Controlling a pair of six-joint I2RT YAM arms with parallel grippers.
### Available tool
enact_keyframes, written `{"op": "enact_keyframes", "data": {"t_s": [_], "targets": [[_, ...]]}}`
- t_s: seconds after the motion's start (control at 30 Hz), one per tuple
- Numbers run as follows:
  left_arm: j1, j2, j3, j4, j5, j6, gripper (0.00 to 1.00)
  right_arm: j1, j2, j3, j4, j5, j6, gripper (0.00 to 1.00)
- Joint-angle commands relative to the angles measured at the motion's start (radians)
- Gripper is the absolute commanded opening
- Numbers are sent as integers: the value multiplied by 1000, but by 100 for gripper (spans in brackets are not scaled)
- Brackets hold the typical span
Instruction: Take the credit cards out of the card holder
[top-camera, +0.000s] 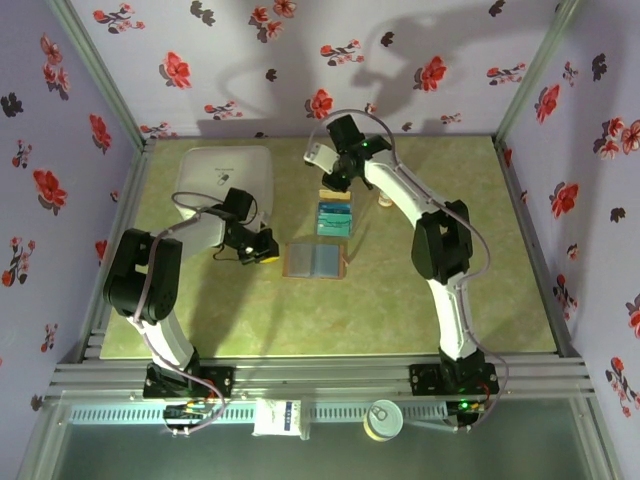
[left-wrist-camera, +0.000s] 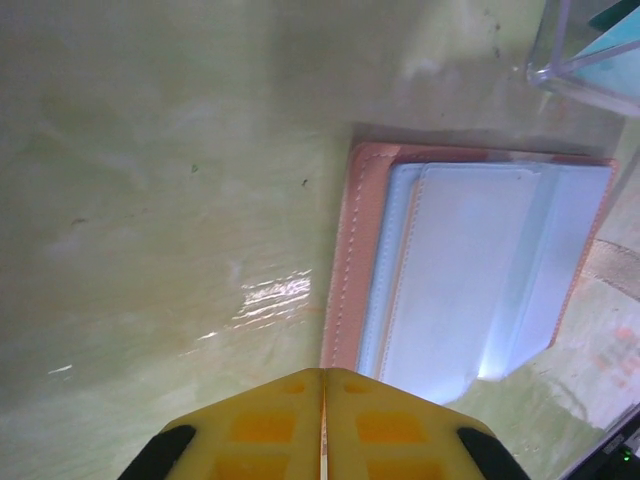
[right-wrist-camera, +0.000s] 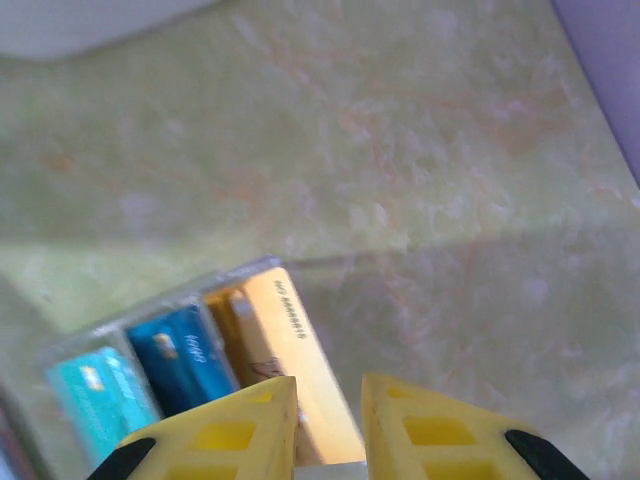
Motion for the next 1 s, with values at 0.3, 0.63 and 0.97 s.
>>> {"op": "enact_keyframes", "data": {"t_s": [0.3, 0.63, 0.97], "targets": [[-47, 53, 6, 100, 58, -47, 7, 85, -287, -397, 193, 26, 685, 25], [-85, 60, -46, 110, -49, -60, 5, 138, -462, -714, 411, -106, 1066, 25], [-86, -13, -97, 88, -94, -47, 5, 224, -440, -769, 480, -112, 1195, 23]]}}
